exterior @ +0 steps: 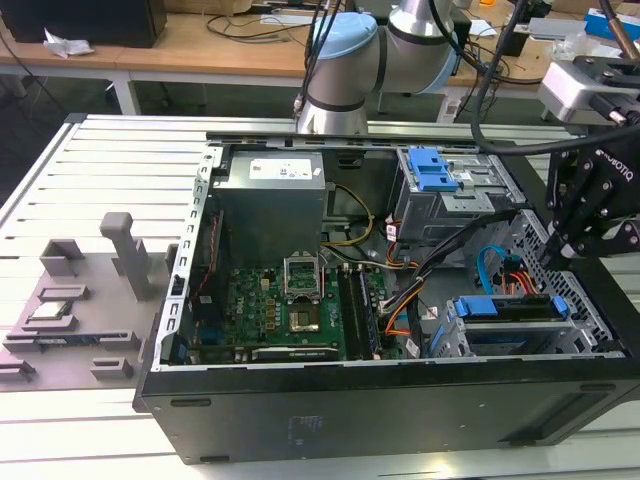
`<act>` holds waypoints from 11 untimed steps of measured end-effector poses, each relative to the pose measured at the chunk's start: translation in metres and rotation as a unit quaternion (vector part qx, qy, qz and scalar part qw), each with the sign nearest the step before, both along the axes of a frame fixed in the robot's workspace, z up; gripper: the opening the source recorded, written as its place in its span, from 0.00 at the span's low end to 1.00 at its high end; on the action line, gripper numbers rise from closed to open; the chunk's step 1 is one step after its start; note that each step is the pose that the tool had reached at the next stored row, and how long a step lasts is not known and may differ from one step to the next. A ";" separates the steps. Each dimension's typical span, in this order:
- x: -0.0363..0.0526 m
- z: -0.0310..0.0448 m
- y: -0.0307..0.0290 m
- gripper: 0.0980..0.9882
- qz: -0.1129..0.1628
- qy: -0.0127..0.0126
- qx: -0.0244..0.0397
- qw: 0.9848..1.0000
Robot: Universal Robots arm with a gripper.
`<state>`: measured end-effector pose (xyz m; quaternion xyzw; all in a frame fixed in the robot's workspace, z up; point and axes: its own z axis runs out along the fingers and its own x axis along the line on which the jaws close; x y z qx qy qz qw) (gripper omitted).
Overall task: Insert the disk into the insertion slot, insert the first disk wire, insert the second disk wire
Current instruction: 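Insert the second disk wire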
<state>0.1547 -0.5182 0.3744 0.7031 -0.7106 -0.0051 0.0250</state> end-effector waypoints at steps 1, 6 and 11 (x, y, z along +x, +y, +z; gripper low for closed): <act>0.0000 0.0000 0.0000 0.15 0.000 0.000 0.000 1.000; -0.0016 0.0002 0.0001 0.23 0.000 0.000 0.000 1.000; -0.0186 -0.0009 0.0014 0.23 0.000 0.000 0.000 1.000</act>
